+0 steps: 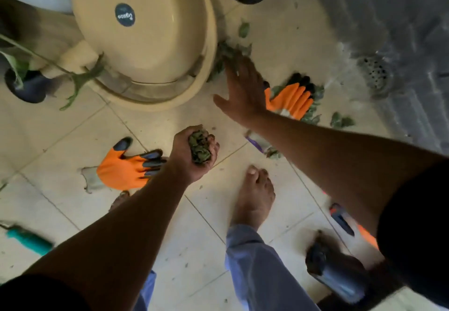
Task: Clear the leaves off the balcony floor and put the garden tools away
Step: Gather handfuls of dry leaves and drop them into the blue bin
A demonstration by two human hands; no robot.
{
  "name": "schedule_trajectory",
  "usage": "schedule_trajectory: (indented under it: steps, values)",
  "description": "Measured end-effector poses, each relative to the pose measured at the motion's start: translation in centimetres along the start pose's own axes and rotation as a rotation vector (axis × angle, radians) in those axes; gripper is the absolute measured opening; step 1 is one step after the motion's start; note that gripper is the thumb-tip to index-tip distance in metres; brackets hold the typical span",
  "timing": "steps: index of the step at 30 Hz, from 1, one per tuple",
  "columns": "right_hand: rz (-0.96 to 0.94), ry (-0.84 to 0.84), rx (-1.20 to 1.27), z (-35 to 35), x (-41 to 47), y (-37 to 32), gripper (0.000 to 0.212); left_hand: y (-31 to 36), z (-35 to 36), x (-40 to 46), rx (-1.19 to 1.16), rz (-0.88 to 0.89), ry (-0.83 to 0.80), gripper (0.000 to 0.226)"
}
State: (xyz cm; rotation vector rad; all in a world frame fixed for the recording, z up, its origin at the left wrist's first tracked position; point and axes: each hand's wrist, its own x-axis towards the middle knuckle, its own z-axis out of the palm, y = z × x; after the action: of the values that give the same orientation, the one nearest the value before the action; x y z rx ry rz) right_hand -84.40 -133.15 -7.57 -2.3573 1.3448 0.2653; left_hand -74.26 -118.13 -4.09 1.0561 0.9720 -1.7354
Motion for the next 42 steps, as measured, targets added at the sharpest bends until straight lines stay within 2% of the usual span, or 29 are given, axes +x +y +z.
schedule_trajectory:
  steps: [4, 6, 8, 14, 16, 18, 20, 22, 28, 33, 36, 39, 42]
  values:
    - [-0.026, 0.072, -0.088, 1.1, 4.1, 0.0, 0.116, 0.8, 0.4, 1.6, -0.029, -0.008, -0.037, 0.022]
    - [0.007, 0.110, -0.057, 1.8, 5.4, -1.1, 0.128, 1.1, 0.5, 2.1, -0.003, -0.020, -0.041, 0.018]
    - [0.018, 0.160, -0.002, 2.7, 6.2, -2.3, 0.131, 1.4, 0.5, 2.5, 0.033, -0.025, -0.049, 0.018]
    - [0.104, 0.325, 0.113, 4.1, 8.4, -3.0, 0.098, 1.8, 1.7, 2.9, 0.140, -0.024, -0.052, 0.027]
    - [0.081, 0.466, 0.136, 3.5, 8.6, -2.5, 0.078, 1.8, 2.0, 3.0, 0.146, -0.022, -0.052, 0.030]
    - [0.019, 0.544, 0.026, 2.6, 8.6, -1.5, 0.050, 1.6, 2.4, 3.2, 0.141, -0.021, -0.046, 0.031]
    - [-0.054, 0.507, -0.093, 1.8, 8.2, 0.1, 0.032, 1.4, 2.7, 3.3, 0.142, -0.011, -0.035, 0.032]
    - [-0.105, 0.440, -0.142, 1.2, 7.4, 1.6, 0.027, 1.2, 3.0, 3.3, 0.146, -0.009, -0.027, 0.030]
    - [-0.121, 0.302, -0.176, -1.2, 8.3, 3.9, 0.058, 1.4, 3.9, 2.9, 0.172, -0.001, -0.017, 0.024]
    - [-0.019, 0.183, -0.156, -1.3, 5.4, 3.9, 0.041, 2.0, 4.9, 2.1, 0.200, 0.034, -0.012, 0.028]
    - [-0.063, 0.087, -0.053, 0.0, 1.1, 3.9, 0.038, 1.9, 5.2, 1.3, 0.185, 0.033, -0.013, 0.025]
    - [-0.184, -0.037, 0.079, 0.9, -2.8, 3.8, 0.055, 1.5, 4.8, 0.4, 0.179, 0.022, 0.003, 0.022]
    - [-0.225, -0.055, 0.069, 0.5, -4.8, 4.0, 0.080, 1.2, 3.7, -0.5, 0.176, 0.005, 0.029, 0.022]
